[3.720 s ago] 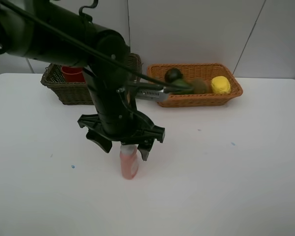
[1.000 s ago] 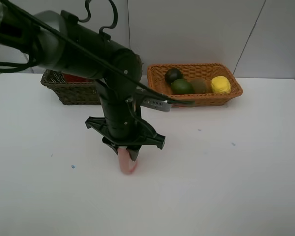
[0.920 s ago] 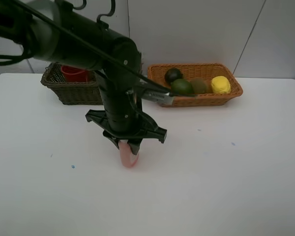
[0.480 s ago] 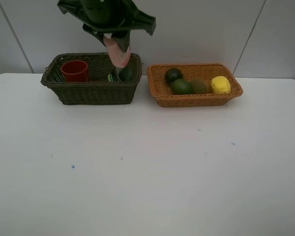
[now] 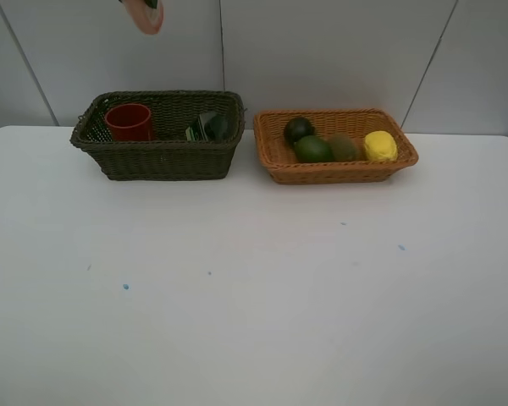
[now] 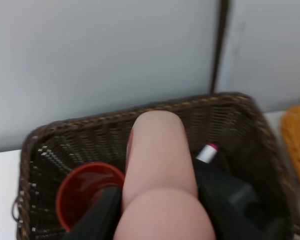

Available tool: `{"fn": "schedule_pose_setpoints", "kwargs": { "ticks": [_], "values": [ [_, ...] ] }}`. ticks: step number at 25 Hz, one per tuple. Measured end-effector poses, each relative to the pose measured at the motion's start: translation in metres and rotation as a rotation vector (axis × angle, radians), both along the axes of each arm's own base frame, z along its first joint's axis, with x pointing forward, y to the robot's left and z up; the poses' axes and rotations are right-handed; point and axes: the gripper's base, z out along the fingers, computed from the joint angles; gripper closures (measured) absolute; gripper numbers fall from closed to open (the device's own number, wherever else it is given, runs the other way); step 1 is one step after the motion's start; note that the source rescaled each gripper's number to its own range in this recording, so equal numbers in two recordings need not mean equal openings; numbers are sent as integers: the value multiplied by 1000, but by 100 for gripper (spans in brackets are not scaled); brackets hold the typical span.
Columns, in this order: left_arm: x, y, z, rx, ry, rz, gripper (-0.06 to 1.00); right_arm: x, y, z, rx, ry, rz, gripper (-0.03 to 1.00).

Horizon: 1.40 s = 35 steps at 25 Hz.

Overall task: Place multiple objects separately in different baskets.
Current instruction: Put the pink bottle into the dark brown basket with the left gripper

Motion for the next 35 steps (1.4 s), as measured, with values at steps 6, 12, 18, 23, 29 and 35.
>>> {"fn": "schedule_pose_setpoints", "kwargs": {
  "ticks": [6, 12, 18, 23, 29, 35],
  "values": [
    [31, 13, -43, -21, 67, 38, 53, 0, 0, 0, 0, 0, 0, -2],
    [56, 16, -99, -26, 163, 59, 53, 0, 0, 0, 0, 0, 0, -2],
    [69, 11, -145, -54, 227, 57, 53, 0, 0, 0, 0, 0, 0, -2],
    [73, 8, -167, -63, 264, 60, 53, 0, 0, 0, 0, 0, 0, -2],
    [74, 7, -171, -68, 269, 60, 53, 0, 0, 0, 0, 0, 0, -2],
    [74, 7, -171, -72, 270, 61, 53, 0, 0, 0, 0, 0, 0, -2]
  ]
}}
